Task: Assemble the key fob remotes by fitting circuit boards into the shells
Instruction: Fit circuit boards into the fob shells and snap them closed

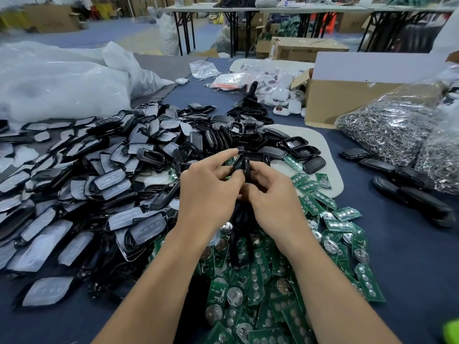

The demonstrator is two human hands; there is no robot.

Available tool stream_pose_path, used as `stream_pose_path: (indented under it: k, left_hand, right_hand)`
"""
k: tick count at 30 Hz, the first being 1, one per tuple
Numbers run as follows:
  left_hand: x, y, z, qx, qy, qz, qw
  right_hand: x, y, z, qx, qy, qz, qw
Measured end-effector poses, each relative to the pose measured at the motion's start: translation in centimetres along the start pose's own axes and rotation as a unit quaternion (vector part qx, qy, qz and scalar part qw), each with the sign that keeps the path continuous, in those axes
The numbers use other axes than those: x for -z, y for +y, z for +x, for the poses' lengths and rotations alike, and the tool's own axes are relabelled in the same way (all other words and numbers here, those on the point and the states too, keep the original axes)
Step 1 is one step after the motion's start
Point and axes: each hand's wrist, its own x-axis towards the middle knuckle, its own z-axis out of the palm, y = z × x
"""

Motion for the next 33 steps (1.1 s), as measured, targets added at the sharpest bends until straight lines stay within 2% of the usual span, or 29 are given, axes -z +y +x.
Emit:
stream_pose_path:
  k: [9, 14, 25, 33]
  left_hand:
    - [1.2, -0.3, 0.5, -0.017, -0.128, 0.014, 0.992]
    - [1.9, -0.7, 0.8, -0.02, -0.11, -0.018, 0.994]
    - [1.7, -0.9, 1.3, -0.003, -0.092, -0.071, 0.993]
    - [2.2, -0.6, 1.4, -0.013, -0.121, -0.104, 0.987]
  right_hand:
    - [0.7, -0.4, -0.4, 0.041, 0.022, -0.065, 0.997]
    - [0.7, -0.4, -0.4, 0.039, -0.01, -0.079, 0.996]
    - [0.5, 0.1, -0.1, 0.028, -0.005, -0.029, 0.999]
    - [1.1, -0.2, -0.1, 0.068, 0.042, 0.037, 0.996]
